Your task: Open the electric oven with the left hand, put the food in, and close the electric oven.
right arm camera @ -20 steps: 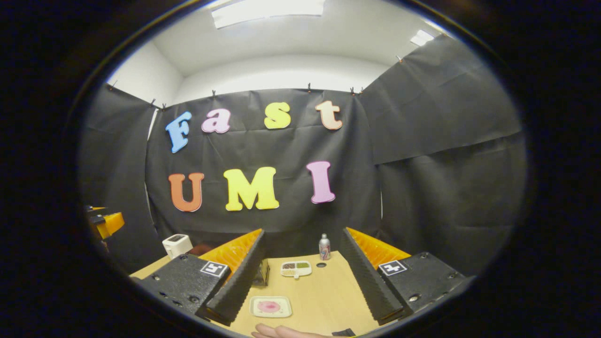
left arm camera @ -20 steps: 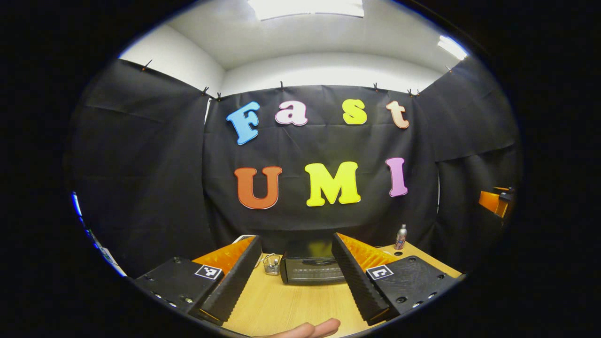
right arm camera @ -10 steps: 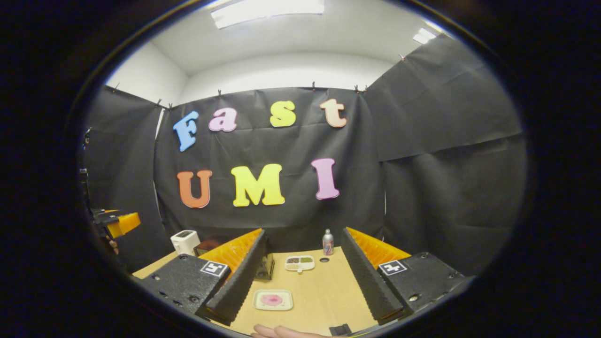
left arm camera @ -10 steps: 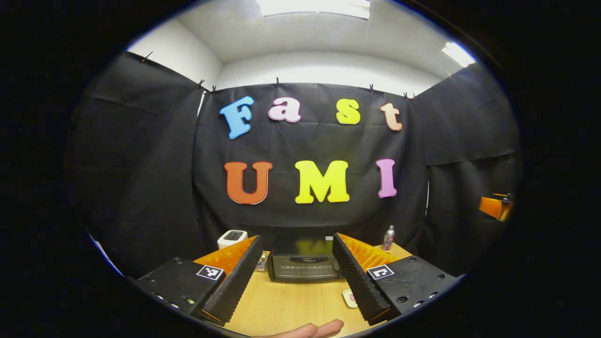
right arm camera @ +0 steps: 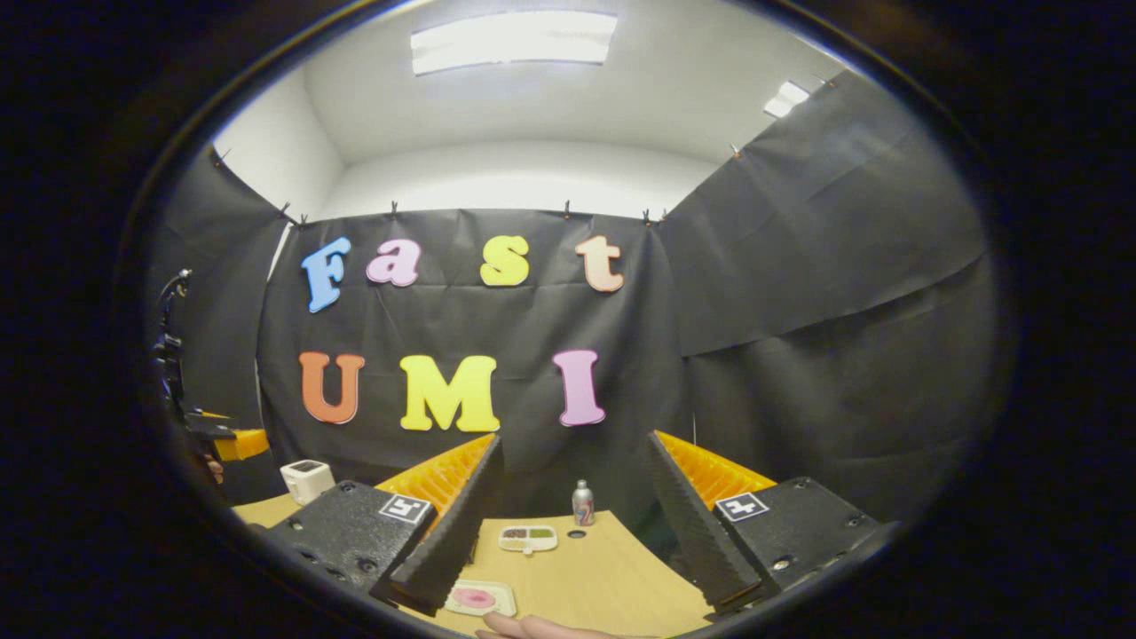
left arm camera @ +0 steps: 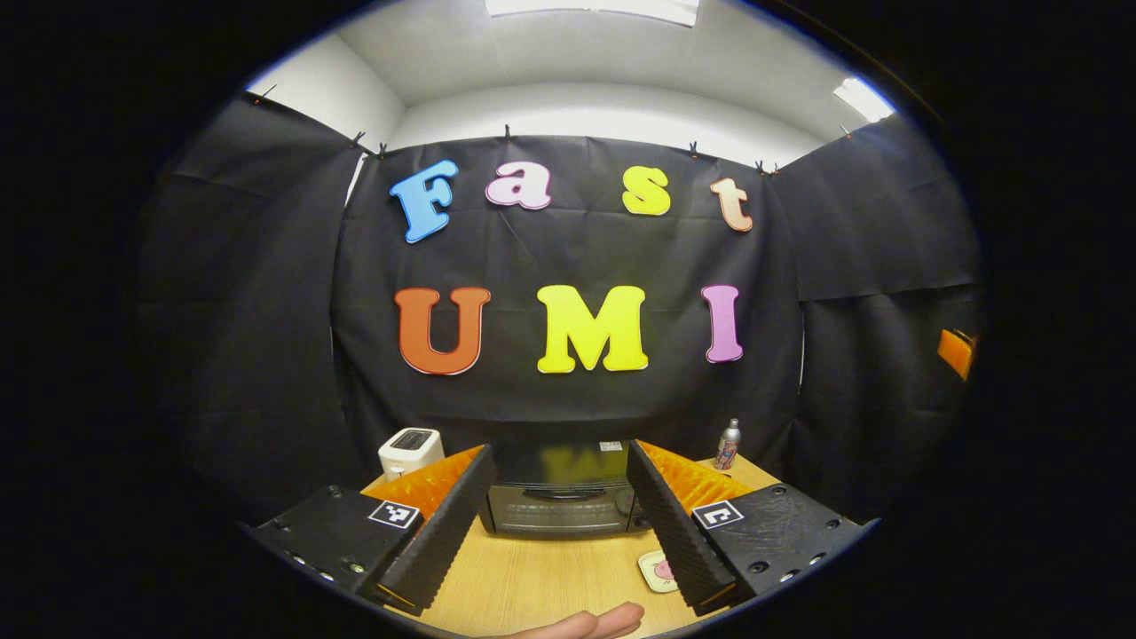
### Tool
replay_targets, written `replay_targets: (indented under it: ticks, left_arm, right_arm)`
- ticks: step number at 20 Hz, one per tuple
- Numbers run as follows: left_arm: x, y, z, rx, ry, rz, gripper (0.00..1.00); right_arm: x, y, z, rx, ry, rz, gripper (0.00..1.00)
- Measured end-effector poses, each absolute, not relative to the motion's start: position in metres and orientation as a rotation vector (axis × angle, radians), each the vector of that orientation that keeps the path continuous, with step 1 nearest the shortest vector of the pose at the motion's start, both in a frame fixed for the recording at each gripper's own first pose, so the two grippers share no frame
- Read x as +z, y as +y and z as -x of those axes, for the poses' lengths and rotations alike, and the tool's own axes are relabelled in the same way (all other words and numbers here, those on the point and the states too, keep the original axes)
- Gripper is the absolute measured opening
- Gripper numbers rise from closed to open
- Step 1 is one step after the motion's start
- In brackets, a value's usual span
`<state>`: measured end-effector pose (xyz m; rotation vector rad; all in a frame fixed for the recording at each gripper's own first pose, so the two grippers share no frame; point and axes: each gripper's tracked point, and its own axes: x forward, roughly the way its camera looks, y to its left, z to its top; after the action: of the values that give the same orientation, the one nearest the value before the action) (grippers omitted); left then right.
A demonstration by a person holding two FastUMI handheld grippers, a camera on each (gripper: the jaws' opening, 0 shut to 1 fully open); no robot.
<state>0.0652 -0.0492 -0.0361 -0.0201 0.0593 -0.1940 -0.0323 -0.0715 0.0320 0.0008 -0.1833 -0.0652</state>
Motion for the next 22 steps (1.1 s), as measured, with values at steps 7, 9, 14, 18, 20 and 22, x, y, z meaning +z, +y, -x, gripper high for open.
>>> replay_targets:
  ticks: [7,9,14,18,20,22]
  left_arm:
    - [-0.085,-0.075,-0.143,-0.204,0.087,0.011,0.96]
    - [-0.097,-0.08,-0.166,-0.2,0.101,0.008,0.96]
    - [-0.144,-0.091,-0.222,-0.182,0.198,-0.014,0.96]
    - [-0.194,-0.099,-0.26,-0.177,0.309,-0.031,0.96]
    - [-0.217,-0.102,-0.277,-0.178,0.381,-0.026,0.96]
    - [-0.235,-0.099,-0.288,-0.165,0.428,-0.028,0.96]
  right_arm:
    - [0.02,-0.084,-0.004,-0.091,-0.167,0.001,0.98]
    - [0.013,-0.085,-0.013,-0.087,-0.153,-0.002,0.98]
    - [0.0,-0.092,-0.026,-0.083,-0.129,-0.007,0.98]
    - [-0.007,-0.1,-0.031,-0.085,-0.124,-0.007,0.98]
    - [-0.011,-0.103,-0.035,-0.088,-0.128,0.012,0.98]
    - [-0.019,-0.105,-0.041,-0.09,-0.116,0.027,0.98]
